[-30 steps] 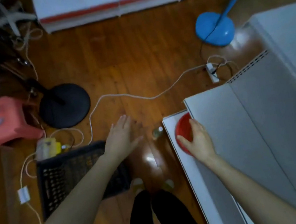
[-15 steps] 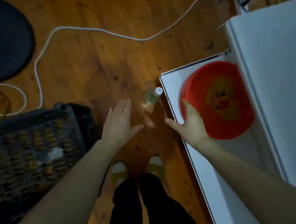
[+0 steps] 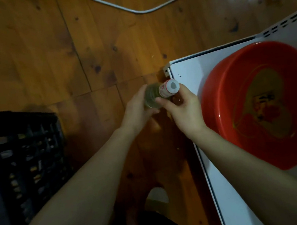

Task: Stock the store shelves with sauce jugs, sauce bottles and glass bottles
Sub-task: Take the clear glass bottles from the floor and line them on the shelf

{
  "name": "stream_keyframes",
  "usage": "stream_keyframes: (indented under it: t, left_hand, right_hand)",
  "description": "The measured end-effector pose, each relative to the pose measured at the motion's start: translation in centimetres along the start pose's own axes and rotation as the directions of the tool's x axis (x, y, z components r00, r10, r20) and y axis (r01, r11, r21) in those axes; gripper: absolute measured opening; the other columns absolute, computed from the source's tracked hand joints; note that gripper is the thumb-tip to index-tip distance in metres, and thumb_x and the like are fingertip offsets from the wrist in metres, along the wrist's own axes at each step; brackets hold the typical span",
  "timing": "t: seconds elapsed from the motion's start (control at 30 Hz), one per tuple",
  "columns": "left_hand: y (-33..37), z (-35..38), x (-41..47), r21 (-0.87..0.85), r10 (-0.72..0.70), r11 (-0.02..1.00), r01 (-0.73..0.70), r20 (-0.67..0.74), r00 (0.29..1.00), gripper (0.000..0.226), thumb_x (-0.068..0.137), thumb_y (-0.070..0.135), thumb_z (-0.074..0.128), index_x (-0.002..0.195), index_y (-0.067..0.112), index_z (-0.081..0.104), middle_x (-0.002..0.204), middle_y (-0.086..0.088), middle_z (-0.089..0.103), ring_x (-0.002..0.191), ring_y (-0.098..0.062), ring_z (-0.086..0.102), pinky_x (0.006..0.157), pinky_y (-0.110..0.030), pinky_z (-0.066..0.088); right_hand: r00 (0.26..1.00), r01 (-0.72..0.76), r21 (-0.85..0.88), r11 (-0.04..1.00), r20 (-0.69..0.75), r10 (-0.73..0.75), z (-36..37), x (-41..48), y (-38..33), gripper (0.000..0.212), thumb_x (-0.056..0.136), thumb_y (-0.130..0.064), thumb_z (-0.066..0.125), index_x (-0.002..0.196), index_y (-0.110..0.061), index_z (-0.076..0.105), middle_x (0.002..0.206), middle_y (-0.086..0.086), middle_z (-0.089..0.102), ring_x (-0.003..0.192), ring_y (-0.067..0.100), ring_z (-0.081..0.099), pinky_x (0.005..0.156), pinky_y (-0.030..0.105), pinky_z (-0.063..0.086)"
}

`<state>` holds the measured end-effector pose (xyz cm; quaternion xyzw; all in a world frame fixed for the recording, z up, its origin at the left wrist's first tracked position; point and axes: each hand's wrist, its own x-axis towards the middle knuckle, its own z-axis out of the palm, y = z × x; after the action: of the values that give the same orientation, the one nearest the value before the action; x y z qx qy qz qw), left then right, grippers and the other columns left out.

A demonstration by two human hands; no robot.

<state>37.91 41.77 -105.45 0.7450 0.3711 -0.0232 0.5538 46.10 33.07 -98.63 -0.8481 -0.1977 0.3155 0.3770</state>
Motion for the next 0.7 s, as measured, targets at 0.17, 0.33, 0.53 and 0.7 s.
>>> stream_keyframes:
  t: [0.17,0.33,0.53,0.7]
  left_hand:
    - [1.9,-2.2,-3.5,-0.076,0.014,0.997,-0.019,-0.064,0.998,0.074,0.069,0.012,0.079,0.134,0.011,0.044,0.128,-0.002,0.052,0.116,-0.009,0.044,0.079,0.001,0.027]
    - [6.8,-8.0,-10.2,0.011,0.052,0.999,-0.051,-0.050,0.997,0.083,0.063,0.035,0.083,0.134,0.016,0.045,0.128,-0.005,0.050,0.118,-0.013,0.042,0.091,-0.015,0.026]
    - [15.5,-17.4,-20.2,0.004,0.012,1.000,-0.012,0.023,1.000,0.106,0.052,0.052,0.076,0.142,0.032,0.025,0.132,0.000,0.035,0.127,-0.015,0.033,0.104,-0.029,0.028]
    - [22.9,-24.7,-26.9,0.022,0.006,1.000,-0.008,0.117,0.993,0.111,0.060,0.038,0.084,0.141,0.042,0.009,0.148,0.011,0.023,0.138,-0.010,0.020,0.115,-0.041,0.021]
  right_hand:
    - [0.999,0.024,0.104,0.994,-0.025,-0.022,-1.0,-2.7,-3.3,0.022,0.079,-0.012,0.070,0.098,-0.020,0.061,0.084,-0.014,0.062,0.080,0.001,0.060,0.076,0.019,0.048]
    - [0.999,0.032,0.202,0.979,-0.001,-0.033,-4.1,-7.9,-11.0,0.019,0.082,-0.009,0.067,0.096,-0.022,0.062,0.088,-0.014,0.066,0.084,-0.002,0.063,0.075,0.015,0.050]
    - [0.995,0.088,0.260,0.962,0.028,-0.099,-9.2,-15.5,-23.2,0.030,0.076,-0.038,0.068,0.087,-0.011,0.063,0.084,0.028,0.060,0.073,0.026,0.058,0.070,0.045,0.049]
    - [0.991,0.088,0.353,0.931,0.061,-0.117,-14.8,-20.4,-33.4,0.007,0.080,-0.015,0.069,0.083,-0.020,0.064,0.074,0.001,0.071,0.074,0.002,0.060,0.071,0.018,0.047]
